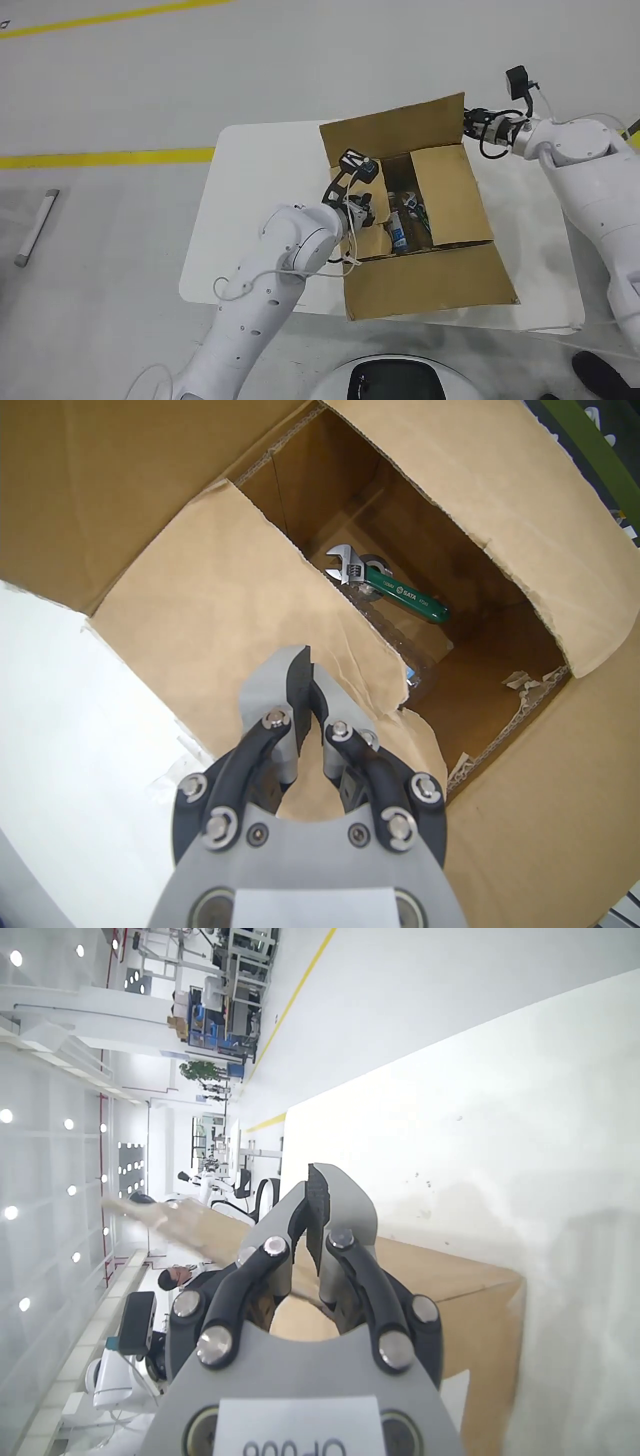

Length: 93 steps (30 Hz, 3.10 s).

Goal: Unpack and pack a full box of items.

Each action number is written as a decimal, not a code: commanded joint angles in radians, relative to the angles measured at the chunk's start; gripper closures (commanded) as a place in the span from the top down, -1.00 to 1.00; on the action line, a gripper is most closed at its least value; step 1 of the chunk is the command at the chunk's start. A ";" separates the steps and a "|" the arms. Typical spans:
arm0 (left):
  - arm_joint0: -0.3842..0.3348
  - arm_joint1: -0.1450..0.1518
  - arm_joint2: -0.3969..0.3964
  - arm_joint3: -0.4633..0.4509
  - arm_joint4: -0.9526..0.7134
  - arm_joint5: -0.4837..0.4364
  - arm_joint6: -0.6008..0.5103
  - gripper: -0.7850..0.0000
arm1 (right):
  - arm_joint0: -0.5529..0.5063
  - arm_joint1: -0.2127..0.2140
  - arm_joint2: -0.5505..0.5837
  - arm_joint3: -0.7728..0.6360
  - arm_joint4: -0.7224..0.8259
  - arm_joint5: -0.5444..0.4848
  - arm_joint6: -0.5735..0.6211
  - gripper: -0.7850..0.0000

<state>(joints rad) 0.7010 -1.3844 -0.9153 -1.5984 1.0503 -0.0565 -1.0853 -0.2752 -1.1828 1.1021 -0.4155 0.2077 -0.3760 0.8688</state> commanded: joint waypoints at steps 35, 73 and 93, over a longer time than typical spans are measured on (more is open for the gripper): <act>0.225 0.072 -0.329 -0.367 0.063 -0.060 -0.123 1.00 | -0.225 0.106 0.031 -0.507 -0.360 -0.173 0.138 -1.00; 0.682 0.163 -0.376 -0.493 0.356 -0.579 0.030 1.00 | -0.416 0.147 0.095 -0.792 -0.314 -0.014 0.074 -1.00; 0.556 0.159 -0.328 -0.508 0.233 -0.473 0.161 1.00 | -0.420 0.159 0.113 -0.792 -0.298 -0.013 0.088 -1.00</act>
<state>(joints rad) 1.2623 -1.2267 -1.2456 -2.1073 1.2832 -0.5242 -0.9203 -0.6947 -1.0245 1.2142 -1.2072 -0.0913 -0.3878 0.9569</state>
